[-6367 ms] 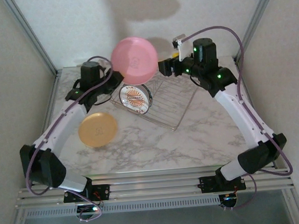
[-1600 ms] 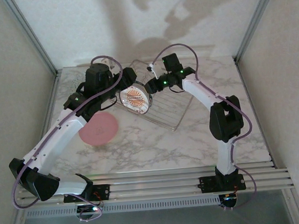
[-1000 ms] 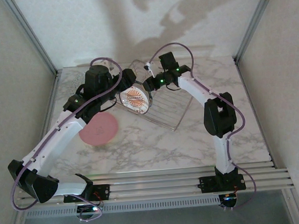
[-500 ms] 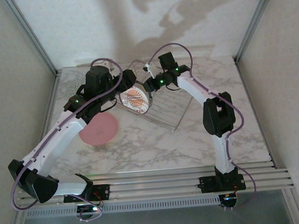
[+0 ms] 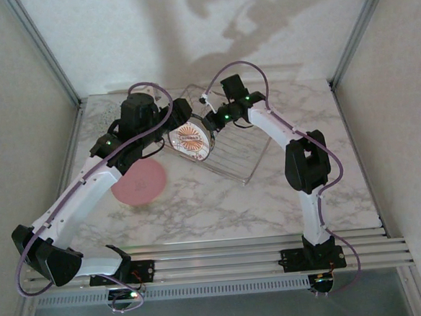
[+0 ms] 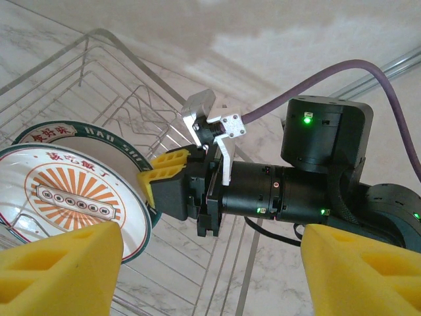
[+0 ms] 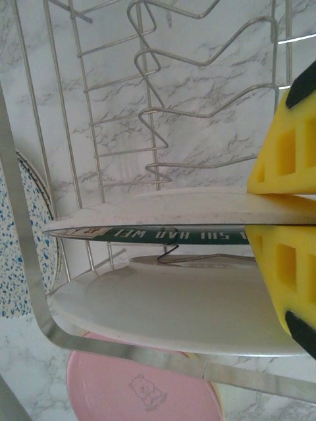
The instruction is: Unload the plates from the dish rack
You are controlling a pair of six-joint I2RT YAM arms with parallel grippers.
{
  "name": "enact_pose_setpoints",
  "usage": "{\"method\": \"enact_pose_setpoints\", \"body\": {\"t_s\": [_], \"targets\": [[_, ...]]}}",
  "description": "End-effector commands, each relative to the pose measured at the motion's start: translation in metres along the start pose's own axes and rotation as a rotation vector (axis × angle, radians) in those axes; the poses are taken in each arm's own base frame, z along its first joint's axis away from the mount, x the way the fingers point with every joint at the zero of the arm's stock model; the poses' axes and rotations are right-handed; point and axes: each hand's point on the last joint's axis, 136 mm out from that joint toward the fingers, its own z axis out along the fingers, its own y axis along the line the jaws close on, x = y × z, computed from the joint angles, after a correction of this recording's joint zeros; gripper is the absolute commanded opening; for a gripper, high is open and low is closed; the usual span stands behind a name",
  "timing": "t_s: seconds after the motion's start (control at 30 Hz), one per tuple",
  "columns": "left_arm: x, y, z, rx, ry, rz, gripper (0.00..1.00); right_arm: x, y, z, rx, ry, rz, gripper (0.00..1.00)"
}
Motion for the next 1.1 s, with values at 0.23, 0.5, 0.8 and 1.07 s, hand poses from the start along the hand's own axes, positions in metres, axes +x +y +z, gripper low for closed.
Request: {"method": "enact_pose_setpoints", "body": {"t_s": [0.23, 0.5, 0.8, 1.07], "targets": [[-0.004, -0.008, -0.009, 0.034, -0.027, -0.01, 0.72, -0.008, 0.01, -0.002, 0.053, 0.028, -0.112, 0.03], [-0.005, -0.006, -0.011, 0.029, -0.033, -0.011, 0.72, -0.027, 0.015, -0.018, 0.214, 0.003, -0.157, 0.0], [-0.006, -0.004, -0.01, 0.023, -0.044, -0.019, 0.72, -0.05, 0.018, -0.056, 0.367, -0.06, -0.219, 0.0], [-0.008, -0.006, -0.008, 0.027, -0.048, -0.018, 0.72, -0.069, 0.009, -0.097, 0.483, -0.121, -0.292, 0.0]]}}
